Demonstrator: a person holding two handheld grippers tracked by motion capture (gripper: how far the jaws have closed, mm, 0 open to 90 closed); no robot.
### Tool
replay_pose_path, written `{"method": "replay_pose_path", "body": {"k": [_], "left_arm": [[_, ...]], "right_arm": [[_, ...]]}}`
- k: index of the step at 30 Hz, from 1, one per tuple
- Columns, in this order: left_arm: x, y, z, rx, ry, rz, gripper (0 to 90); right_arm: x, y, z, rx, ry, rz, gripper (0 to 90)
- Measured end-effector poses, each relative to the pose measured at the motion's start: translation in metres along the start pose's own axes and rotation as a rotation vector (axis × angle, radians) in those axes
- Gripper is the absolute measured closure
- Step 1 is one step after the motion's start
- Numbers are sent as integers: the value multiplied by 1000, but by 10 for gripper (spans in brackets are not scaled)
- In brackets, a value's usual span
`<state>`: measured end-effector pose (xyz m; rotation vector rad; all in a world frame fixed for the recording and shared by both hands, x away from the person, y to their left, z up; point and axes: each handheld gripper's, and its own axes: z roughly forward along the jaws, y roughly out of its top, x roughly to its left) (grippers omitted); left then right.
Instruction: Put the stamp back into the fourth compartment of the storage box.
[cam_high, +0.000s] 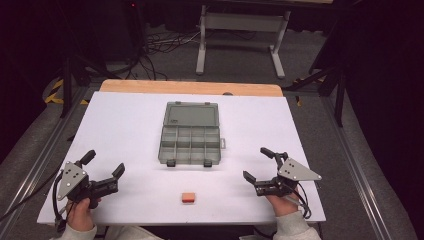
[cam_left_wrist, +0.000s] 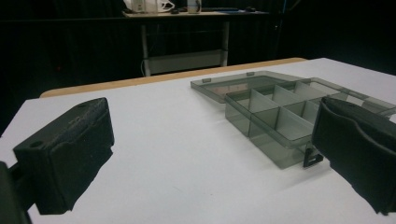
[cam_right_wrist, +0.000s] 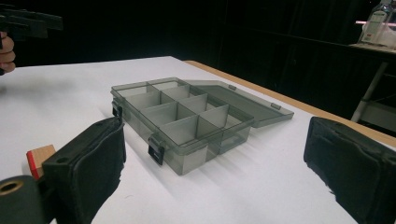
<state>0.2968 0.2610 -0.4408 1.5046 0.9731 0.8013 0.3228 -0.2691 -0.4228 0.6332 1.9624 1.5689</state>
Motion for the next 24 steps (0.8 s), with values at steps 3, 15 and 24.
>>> {"method": "replay_pose_path", "body": {"k": [3, 15, 24], "left_arm": [[1, 0, -1, -2, -3, -6, 1], [2, 0, 0, 8, -27, -12, 1], [2, 1, -1, 8, -22, -9, 1]], "right_arm": [[0, 0, 1, -1, 1, 1, 61], [-1, -1, 1, 4, 22, 30, 58], [0, 0, 3, 6, 19, 24, 36]]}}
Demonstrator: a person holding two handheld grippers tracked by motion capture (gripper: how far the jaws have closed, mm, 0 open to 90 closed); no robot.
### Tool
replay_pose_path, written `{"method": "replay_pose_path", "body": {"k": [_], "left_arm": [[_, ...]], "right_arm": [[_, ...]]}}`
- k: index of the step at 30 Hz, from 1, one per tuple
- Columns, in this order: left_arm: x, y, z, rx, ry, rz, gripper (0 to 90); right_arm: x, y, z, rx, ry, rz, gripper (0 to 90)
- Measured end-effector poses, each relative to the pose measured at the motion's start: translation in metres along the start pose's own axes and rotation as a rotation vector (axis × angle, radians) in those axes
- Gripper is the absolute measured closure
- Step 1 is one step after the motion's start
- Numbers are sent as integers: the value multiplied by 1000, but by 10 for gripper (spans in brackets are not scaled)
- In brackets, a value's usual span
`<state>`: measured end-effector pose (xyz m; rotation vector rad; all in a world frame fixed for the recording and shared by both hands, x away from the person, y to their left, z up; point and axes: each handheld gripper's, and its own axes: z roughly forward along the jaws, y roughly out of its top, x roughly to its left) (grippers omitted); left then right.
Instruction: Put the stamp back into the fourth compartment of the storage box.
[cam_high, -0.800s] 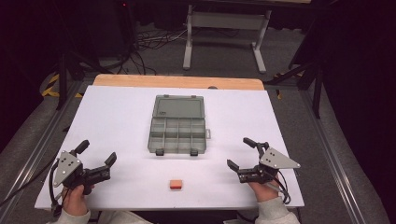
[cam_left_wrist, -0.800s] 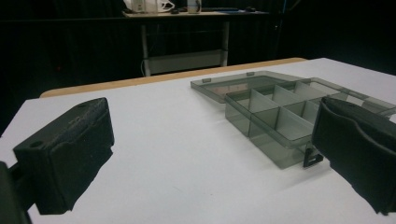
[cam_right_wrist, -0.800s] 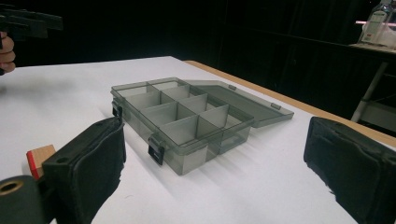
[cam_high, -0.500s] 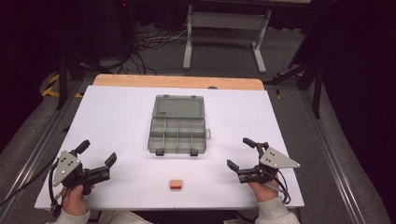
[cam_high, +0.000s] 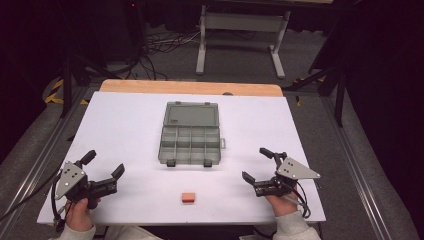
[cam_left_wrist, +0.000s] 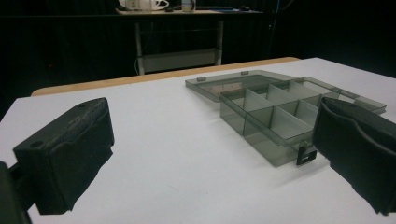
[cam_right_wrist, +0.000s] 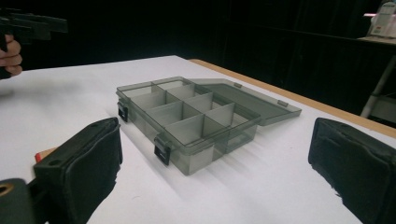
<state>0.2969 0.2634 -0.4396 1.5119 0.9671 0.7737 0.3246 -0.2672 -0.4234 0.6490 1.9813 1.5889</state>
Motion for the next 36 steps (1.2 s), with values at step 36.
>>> {"method": "replay_pose_path", "body": {"k": [36], "left_arm": [[-2, 0, 0, 25, -8, 27, 1]], "right_arm": [[25, 43, 58, 64, 197, -34, 62]]}}
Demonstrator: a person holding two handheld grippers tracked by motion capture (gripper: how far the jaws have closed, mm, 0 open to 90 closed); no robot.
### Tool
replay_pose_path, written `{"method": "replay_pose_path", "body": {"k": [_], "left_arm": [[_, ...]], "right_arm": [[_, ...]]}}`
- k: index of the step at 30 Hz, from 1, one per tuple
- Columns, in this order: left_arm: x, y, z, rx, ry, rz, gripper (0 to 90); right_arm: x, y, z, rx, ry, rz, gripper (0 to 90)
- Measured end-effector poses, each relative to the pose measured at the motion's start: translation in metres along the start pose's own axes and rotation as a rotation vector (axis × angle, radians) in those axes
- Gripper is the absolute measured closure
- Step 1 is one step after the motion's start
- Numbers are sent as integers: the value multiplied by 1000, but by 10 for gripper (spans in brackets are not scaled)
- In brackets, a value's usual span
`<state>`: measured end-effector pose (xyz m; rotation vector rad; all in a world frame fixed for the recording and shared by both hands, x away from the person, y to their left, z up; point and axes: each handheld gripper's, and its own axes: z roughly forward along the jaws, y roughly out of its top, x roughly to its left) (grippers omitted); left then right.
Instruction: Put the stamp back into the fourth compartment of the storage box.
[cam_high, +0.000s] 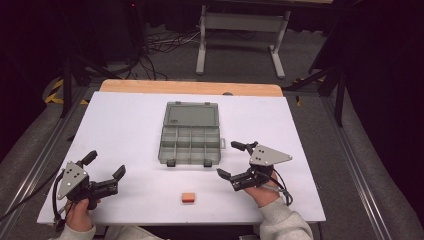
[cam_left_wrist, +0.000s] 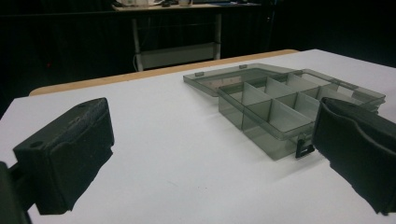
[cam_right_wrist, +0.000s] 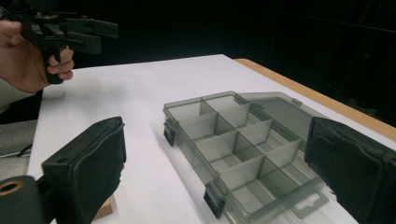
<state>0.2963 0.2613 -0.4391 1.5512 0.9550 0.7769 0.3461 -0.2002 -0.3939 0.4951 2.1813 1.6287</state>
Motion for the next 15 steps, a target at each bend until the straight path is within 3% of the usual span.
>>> {"method": "replay_pose_path", "body": {"k": [4, 9, 15], "left_arm": [[0, 0, -1, 1, 2, 8, 1], [0, 0, -1, 5, -2, 6, 1], [0, 0, -1, 5, -6, 8, 1]], "right_arm": [[1, 4, 6, 5, 17, -2, 62], [3, 9, 20, 30, 84, 0, 85], [6, 14, 30, 45, 104, -13, 88]]}}
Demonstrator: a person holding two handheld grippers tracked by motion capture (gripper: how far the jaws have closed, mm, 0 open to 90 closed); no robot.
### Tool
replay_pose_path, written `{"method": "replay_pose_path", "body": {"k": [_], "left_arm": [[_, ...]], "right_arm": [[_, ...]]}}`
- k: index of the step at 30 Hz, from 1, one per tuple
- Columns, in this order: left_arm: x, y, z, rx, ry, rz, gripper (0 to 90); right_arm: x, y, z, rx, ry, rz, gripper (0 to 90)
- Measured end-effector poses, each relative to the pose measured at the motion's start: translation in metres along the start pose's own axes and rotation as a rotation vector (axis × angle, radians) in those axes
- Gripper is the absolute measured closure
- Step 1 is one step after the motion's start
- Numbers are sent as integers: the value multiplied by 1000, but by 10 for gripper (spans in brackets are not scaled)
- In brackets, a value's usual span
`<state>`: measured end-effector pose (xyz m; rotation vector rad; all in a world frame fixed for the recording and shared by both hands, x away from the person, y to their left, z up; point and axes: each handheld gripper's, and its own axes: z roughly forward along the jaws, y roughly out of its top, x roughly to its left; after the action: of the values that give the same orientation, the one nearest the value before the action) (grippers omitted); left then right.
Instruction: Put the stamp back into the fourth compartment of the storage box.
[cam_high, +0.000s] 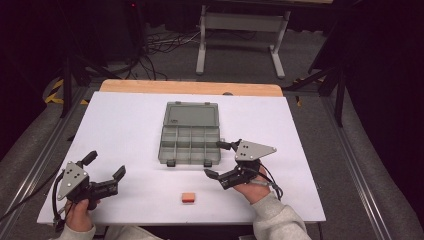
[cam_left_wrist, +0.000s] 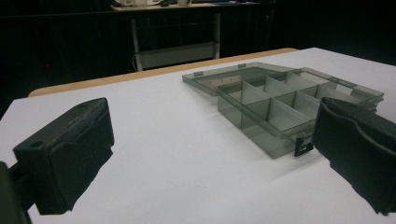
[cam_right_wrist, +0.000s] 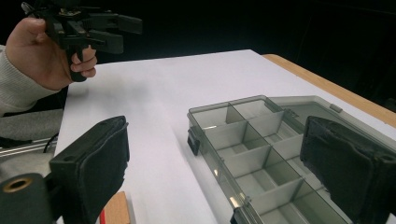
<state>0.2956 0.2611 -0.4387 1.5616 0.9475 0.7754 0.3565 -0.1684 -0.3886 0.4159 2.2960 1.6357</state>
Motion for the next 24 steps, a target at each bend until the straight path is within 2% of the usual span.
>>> {"method": "replay_pose_path", "body": {"k": [7, 14, 19, 24], "left_arm": [[0, 0, 0, 2, -1, 2, 1], [0, -1, 0, -5, -1, 4, 1], [1, -1, 0, -2, -1, 5, 1], [1, -1, 0, -5, -4, 4, 1]], "right_arm": [[2, 9, 15, 25, 51, -22, 93], [5, 15, 29, 46, 80, -38, 94], [4, 19, 38, 66, 102, -12, 95], [6, 22, 44, 85, 105, -25, 121]]}}
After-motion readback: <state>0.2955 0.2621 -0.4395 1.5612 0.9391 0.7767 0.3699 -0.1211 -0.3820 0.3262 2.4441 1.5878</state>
